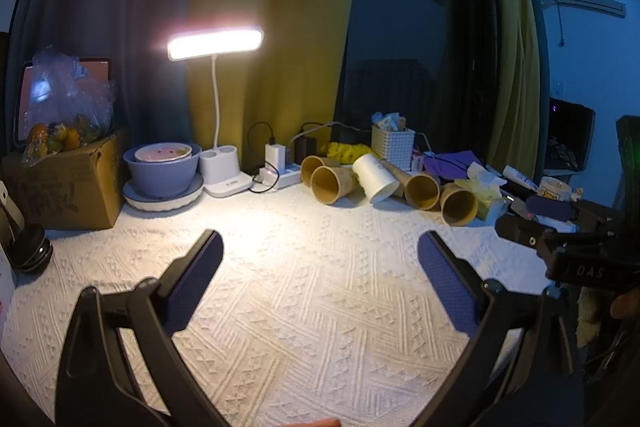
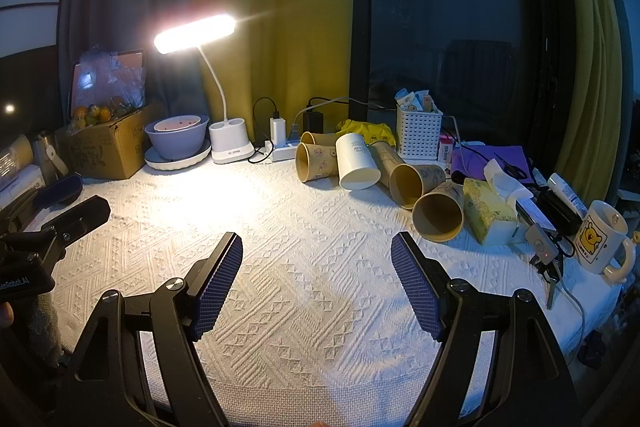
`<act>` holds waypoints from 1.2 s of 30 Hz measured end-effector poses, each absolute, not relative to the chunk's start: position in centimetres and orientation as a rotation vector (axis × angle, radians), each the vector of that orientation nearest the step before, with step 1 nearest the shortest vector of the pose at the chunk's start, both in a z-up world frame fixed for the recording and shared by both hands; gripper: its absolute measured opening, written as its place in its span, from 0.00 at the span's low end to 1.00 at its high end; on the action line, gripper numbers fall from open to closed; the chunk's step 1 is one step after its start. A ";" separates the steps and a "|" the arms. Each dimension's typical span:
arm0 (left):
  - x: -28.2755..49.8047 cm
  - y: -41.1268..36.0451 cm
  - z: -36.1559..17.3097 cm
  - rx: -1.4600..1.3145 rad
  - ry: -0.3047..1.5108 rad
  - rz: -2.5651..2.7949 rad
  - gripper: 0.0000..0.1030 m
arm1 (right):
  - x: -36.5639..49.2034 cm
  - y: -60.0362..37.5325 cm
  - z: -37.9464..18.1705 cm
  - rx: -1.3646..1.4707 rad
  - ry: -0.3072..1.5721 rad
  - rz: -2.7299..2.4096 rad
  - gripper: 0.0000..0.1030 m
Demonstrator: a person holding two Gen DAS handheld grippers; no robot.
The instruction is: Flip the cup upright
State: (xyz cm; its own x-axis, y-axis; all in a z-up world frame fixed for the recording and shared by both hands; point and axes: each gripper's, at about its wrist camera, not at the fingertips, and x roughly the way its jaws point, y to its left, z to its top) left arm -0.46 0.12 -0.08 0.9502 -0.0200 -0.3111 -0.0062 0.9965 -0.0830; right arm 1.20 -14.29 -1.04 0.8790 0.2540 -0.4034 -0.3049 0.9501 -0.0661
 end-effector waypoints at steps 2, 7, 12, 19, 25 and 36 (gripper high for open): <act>-0.5 0.1 -0.1 -0.084 0.317 -0.006 0.96 | 1.2 -14.3 -1.0 -0.129 0.402 0.292 0.77; -0.5 0.1 -0.1 -0.085 0.317 -0.006 0.96 | 1.2 -14.1 -1.0 -0.130 0.402 0.292 0.77; -0.5 0.1 -0.1 -0.085 0.317 -0.006 0.96 | 1.2 -14.2 -1.0 -0.129 0.401 0.292 0.77; -0.5 0.0 -0.1 -0.086 0.314 -0.006 0.96 | 1.2 -14.2 -1.0 -0.128 0.401 0.292 0.77; -0.5 0.0 -0.1 -0.087 0.315 -0.007 0.96 | 1.4 -14.1 -1.0 -0.128 0.401 0.293 0.77; -0.5 0.0 -0.1 -0.088 0.314 -0.007 0.96 | 1.5 -14.2 -1.0 -0.126 0.400 0.297 0.77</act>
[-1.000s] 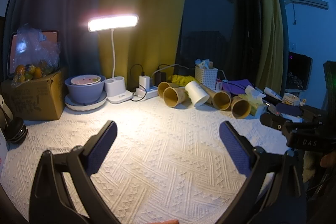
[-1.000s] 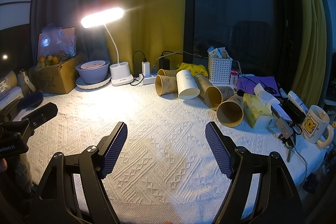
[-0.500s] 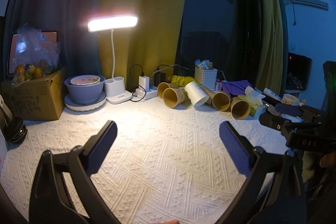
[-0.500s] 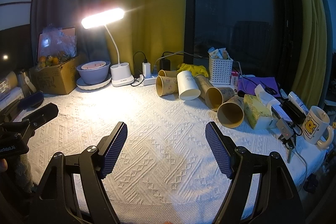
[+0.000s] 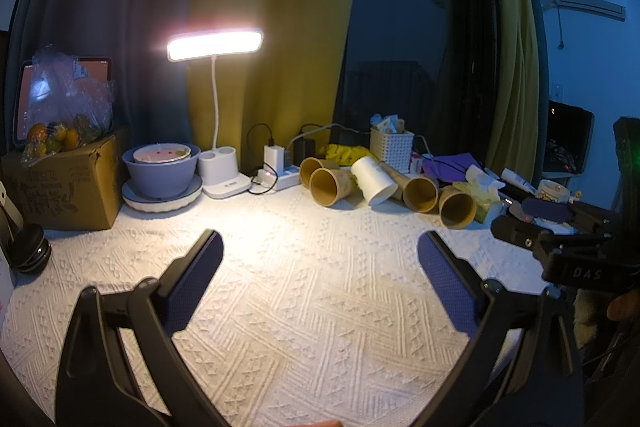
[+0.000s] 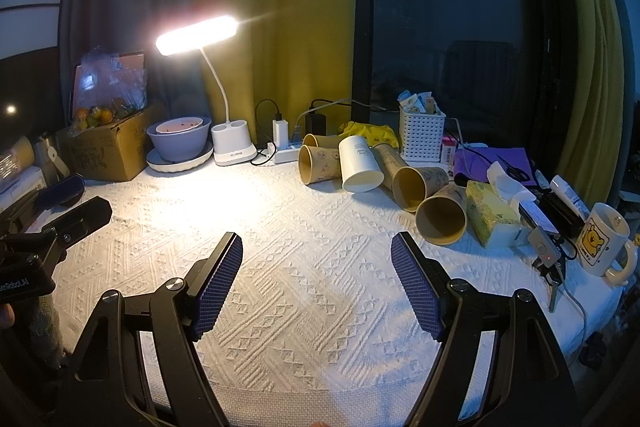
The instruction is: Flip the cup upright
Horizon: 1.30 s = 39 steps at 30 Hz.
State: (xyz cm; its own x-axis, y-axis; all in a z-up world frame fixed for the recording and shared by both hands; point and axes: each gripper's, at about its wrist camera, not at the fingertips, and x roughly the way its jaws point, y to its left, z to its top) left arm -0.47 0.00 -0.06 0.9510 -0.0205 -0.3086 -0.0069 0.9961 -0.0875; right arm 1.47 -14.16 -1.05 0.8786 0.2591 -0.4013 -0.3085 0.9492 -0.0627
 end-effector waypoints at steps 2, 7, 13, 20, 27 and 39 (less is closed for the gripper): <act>-0.4 -0.1 0.0 -0.088 0.317 -0.008 0.96 | 1.5 -14.3 -1.1 -0.126 0.399 0.296 0.77; 0.2 -0.3 0.0 -0.078 0.336 -0.016 0.96 | 1.9 -14.1 -1.2 -0.127 0.407 0.294 0.77; 3.5 0.0 0.1 -0.045 0.407 -0.055 0.96 | 5.0 -13.8 -1.5 -0.128 0.438 0.297 0.77; 10.2 0.4 -1.2 0.002 0.521 -0.122 0.96 | 10.5 -15.0 -2.7 -0.105 0.478 0.286 0.77; 16.8 -0.1 -2.1 0.081 0.551 -0.172 0.96 | 15.7 -15.7 -3.2 -0.092 0.499 0.252 0.77; 27.6 -1.4 -3.6 0.203 0.596 -0.234 0.96 | 22.8 -16.6 -3.0 -0.108 0.534 0.202 0.77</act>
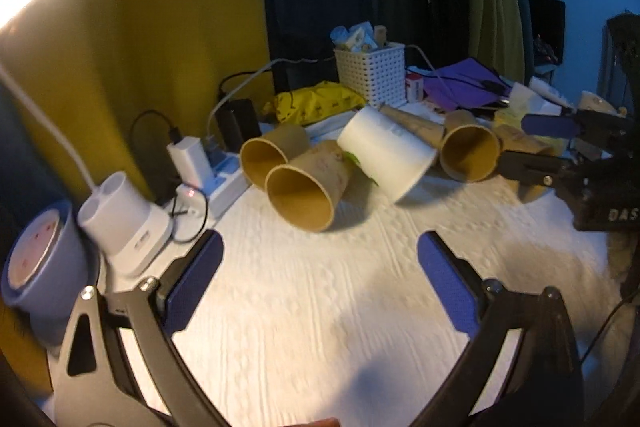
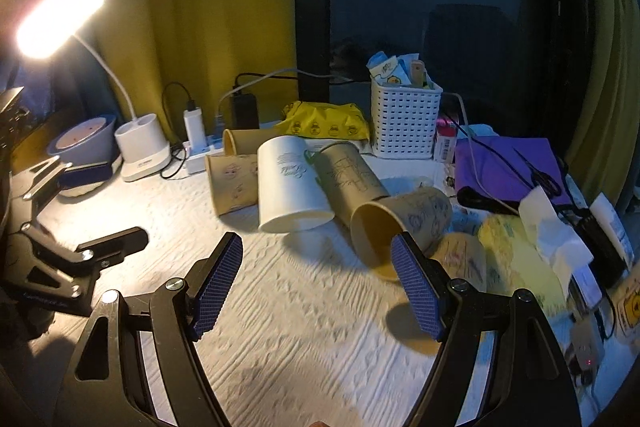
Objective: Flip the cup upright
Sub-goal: 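Move the left gripper toward the tipped brown paper cup with pink print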
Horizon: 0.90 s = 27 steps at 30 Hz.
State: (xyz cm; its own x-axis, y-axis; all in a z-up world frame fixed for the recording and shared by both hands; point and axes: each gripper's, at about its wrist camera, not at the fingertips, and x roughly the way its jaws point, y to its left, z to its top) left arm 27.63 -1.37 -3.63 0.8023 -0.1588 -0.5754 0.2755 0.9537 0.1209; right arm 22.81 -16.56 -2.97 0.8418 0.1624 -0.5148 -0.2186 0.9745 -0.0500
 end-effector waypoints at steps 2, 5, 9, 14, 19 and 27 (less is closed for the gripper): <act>29.6 -1.4 -4.1 0.216 0.612 -0.231 0.96 | 23.9 -16.7 -3.2 -0.114 0.545 0.197 0.77; 32.2 -1.3 -4.9 0.223 0.627 -0.230 0.96 | 25.5 -17.2 -3.5 -0.107 0.566 0.182 0.77; 35.4 -1.4 -6.0 0.250 0.644 -0.229 0.96 | 26.8 -17.8 -3.6 -0.098 0.569 0.166 0.77; 38.0 -1.9 -6.9 0.291 0.652 -0.256 0.96 | 27.7 -18.5 -3.7 -0.085 0.571 0.160 0.77; 39.8 -2.0 -7.8 0.288 0.685 -0.282 0.95 | 28.2 -18.7 -4.2 -0.077 0.581 0.158 0.77; 39.5 -2.9 -8.3 0.318 0.715 -0.327 0.74 | 27.9 -18.8 -4.1 -0.076 0.578 0.157 0.77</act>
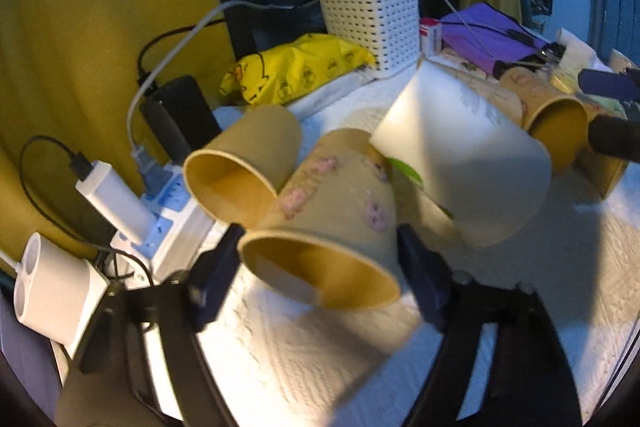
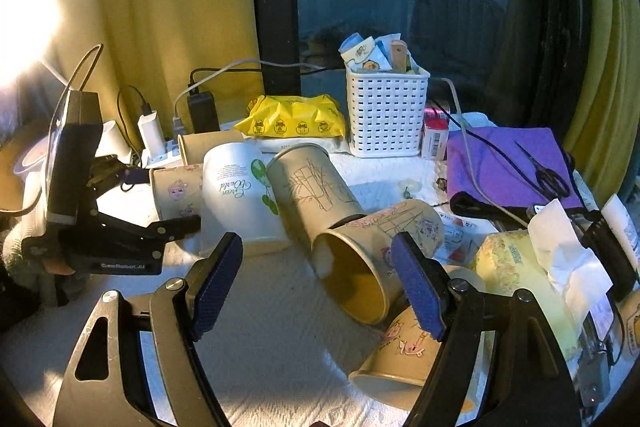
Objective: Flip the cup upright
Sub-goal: 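Move the left gripper toward the tipped brown paper cup with pink print, then grasp the brown cup's rim with the left gripper and lift it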
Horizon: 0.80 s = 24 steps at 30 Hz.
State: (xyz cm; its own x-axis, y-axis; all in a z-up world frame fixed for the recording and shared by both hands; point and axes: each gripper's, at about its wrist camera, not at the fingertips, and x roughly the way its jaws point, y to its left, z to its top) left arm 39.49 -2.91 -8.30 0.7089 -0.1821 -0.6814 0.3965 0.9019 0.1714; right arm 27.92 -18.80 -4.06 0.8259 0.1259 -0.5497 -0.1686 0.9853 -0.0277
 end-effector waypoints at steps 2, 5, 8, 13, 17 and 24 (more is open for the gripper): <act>39.0 -2.9 -8.1 0.315 0.712 -0.337 0.73 | 27.7 -18.8 -3.9 -0.077 0.576 0.156 0.77; 38.0 -2.7 -7.5 0.309 0.700 -0.343 0.72 | 27.0 -18.8 -3.5 -0.078 0.569 0.153 0.77; 36.7 -2.4 -6.8 0.292 0.693 -0.346 0.72 | 26.0 -18.7 -3.0 -0.080 0.563 0.154 0.77; 33.8 -1.9 -5.6 0.285 0.685 -0.345 0.72 | 24.0 -18.2 -2.1 -0.085 0.553 0.164 0.77; 30.7 -1.0 -4.5 0.255 0.683 -0.345 0.72 | 21.8 -17.7 -1.3 -0.086 0.540 0.175 0.77; 24.4 0.0 -3.6 0.194 0.695 -0.372 0.72 | 17.5 -16.7 -0.6 -0.084 0.535 0.208 0.77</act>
